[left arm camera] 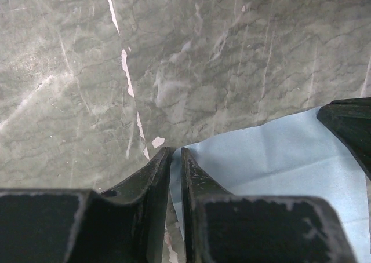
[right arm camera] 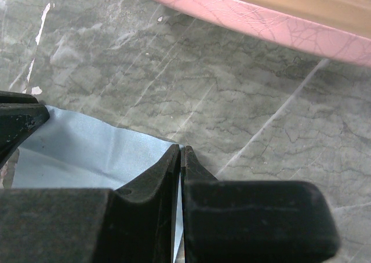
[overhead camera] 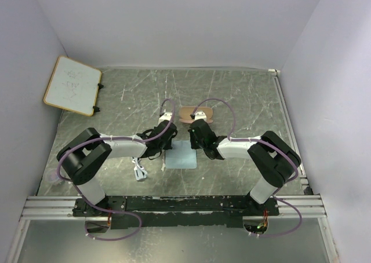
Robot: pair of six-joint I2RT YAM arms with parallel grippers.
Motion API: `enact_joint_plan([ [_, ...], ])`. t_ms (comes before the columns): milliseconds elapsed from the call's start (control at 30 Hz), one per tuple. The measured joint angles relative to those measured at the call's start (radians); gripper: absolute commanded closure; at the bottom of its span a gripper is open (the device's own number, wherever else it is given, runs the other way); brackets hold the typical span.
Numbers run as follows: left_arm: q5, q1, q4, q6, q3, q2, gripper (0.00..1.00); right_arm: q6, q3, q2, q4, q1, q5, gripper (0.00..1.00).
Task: Organize the sunglasses
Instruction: Fold the glasses cleaning cloth at the center of the board.
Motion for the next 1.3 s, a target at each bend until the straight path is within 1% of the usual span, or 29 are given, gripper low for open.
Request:
enact_joint_plan([
  [167, 0.002, -0.002, -0.004, 0.003, 0.006, 0.004, 0.80, 0.000, 0.000, 0.000, 0.000, 0.000, 0.000, 0.96],
  [300, 0.002, -0.003, -0.005, 0.003, 0.007, 0.006, 0.87, 0.000, 0.000, 0.000, 0.000, 0.000, 0.000, 0.96],
  [367, 0.002, -0.003, -0.005, 0.003, 0.008, 0.007, 0.92, 0.000, 0.000, 0.000, 0.000, 0.000, 0.000, 0.97],
  [400, 0.002, -0.003, -0.005, 0.003, 0.008, 0.007, 0.93, 0.000, 0.000, 0.000, 0.000, 0.000, 0.000, 0.98],
  [467, 0.001, -0.005, -0.006, 0.002, 0.011, 0.009, 0.93, 0.000, 0.000, 0.000, 0.000, 0.000, 0.000, 1.00],
  [867, -0.015, -0.011, -0.006, 0.002, 0.012, 0.010, 0.93, 0.002, 0.000, 0.003, 0.008, 0.000, 0.000, 1.00],
  [1300, -0.077, -0.033, -0.030, 0.003, 0.000, -0.010, 0.93, 0.002, 0.000, 0.002, 0.005, 0.000, 0.007, 1.00],
])
